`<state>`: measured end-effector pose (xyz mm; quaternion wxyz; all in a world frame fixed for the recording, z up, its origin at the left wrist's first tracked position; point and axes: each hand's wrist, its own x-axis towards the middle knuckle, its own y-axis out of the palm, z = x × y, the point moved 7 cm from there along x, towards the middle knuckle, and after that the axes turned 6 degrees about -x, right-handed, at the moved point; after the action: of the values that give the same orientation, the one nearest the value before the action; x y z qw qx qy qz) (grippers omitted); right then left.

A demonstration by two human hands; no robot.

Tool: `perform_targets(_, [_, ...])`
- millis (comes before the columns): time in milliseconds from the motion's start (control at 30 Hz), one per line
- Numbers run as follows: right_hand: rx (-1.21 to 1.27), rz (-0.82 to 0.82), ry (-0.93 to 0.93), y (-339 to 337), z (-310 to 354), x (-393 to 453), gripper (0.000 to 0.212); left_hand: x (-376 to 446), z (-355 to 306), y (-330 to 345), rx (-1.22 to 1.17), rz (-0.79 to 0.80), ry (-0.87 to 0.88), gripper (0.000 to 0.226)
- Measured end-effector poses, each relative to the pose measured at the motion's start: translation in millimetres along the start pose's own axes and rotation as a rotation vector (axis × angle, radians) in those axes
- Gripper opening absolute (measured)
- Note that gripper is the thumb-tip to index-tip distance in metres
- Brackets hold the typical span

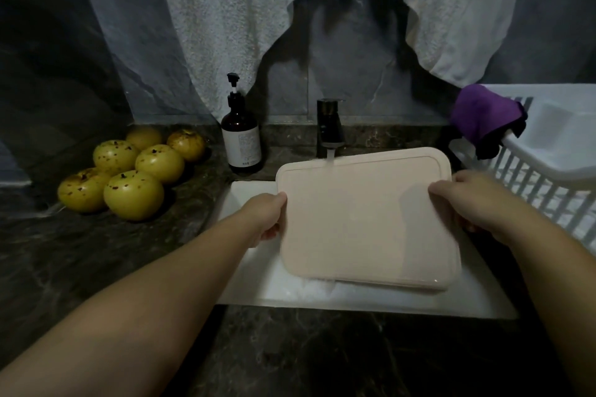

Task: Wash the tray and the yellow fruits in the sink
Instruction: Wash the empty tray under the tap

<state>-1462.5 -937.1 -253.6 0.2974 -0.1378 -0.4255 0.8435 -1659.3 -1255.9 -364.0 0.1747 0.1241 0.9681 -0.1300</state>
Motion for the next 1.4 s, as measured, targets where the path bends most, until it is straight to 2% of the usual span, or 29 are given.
perform_targets(167, [-0.077,0.018,0.058,-14.8,-0.9,-3.6,0.019,-7.1,-10.2,18.2,0.013,0.056,0.011,0.032])
perform_targets(433, [-0.217,-0.023,0.122,-17.1,-9.0,-2.8,0.017,-18.0,-24.6,21.2,0.063,0.103,0.073,0.029])
perform_targets(600, [-0.302,0.054,0.118,15.4,-7.2,4.6,0.036,-21.2,-25.5,-11.7,0.119,0.013,0.145,0.022])
perform_targets(667, [-0.312,0.091,0.080,29.4,1.1,4.8,0.037,-21.0,-28.9,-26.9,0.098,-0.028,0.196,0.019])
perform_targets(767, [-0.222,0.113,0.047,43.8,14.3,4.4,0.032,-24.3,-33.2,-48.8,0.047,-0.095,0.240,0.024])
perform_targets(933, [-0.032,0.124,0.015,59.6,37.6,2.2,0.027,-30.3,-37.7,-79.1,0.099,-0.211,0.313,0.028])
perform_targets(1033, [0.073,0.148,0.017,71.6,47.0,2.9,0.025,-37.6,-36.7,-94.6,0.118,-0.310,0.327,0.019])
perform_targets(1100, [0.128,0.162,0.031,79.7,51.9,3.6,0.027,-44.9,-36.3,-100.6,0.112,-0.348,0.359,0.022])
perform_targets(1233, [0.140,0.193,0.048,91.4,59.8,5.5,0.031,-54.7,-35.1,-108.1,0.103,-0.380,0.393,0.036])
perform_targets(1400, [0.144,0.192,0.084,85.9,55.3,5.8,0.025,-58.9,-35.9,-109.3,0.111,-0.323,0.363,0.030])
